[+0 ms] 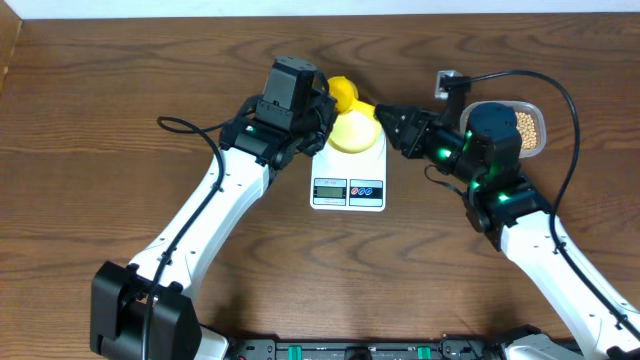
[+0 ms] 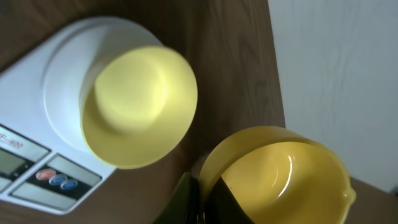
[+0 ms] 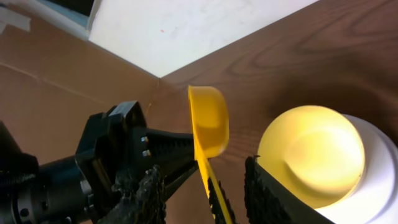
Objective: Scoop item into bowl and weigh 50g on scale
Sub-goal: 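Pass the yellow scoop from the left gripper to the right gripper above the scale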
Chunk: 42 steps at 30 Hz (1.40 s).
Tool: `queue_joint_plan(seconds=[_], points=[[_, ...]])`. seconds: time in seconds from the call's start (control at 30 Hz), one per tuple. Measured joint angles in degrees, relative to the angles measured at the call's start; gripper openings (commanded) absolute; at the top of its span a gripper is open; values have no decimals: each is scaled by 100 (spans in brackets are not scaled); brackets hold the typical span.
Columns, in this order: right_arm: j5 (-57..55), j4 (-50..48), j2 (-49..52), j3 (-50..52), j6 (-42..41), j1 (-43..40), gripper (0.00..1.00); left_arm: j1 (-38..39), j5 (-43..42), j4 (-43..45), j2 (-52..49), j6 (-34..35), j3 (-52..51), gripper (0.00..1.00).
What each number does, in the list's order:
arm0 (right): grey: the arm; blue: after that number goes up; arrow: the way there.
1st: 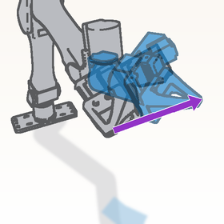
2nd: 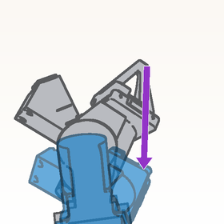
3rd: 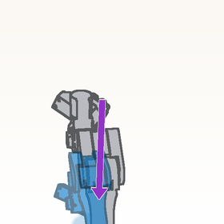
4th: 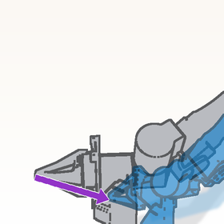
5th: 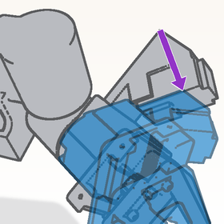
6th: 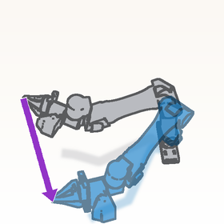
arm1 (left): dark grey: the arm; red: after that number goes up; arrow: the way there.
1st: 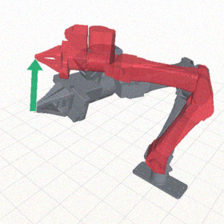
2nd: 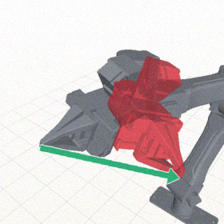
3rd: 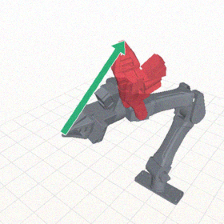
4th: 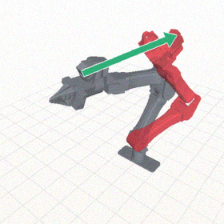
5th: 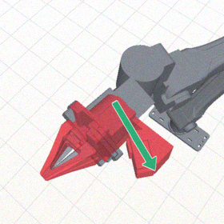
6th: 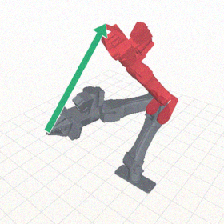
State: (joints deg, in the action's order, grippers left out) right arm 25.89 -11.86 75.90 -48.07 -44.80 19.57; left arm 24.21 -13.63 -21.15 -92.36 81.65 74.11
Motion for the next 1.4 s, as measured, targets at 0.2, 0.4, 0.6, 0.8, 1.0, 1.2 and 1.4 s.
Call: queue_joint_plan(seconds=[0.2,0.4,0.6,0.8,1.0,1.2,1.4], points=[[26,39,0,0,13,17,31,2,-450,-157,0,-2,0,7],[101,74,0,-2,28,17,30,72,-612,-221,0,-199,0,7],[299,179,0,-2,210,72,29,120,-809,-225,0,-350,0,7],[367,273,0,-2,302,101,29,107,-855,-225,0,-402,0,8],[341,398,0,-4,343,101,25,107,-863,-223,0,-415,0,7],[315,404,0,-7,389,101,15,107,-922,-225,0,-415,0,7],[308,409,0,-9,398,101,7,101,-962,-227,0,-413,0,8]])
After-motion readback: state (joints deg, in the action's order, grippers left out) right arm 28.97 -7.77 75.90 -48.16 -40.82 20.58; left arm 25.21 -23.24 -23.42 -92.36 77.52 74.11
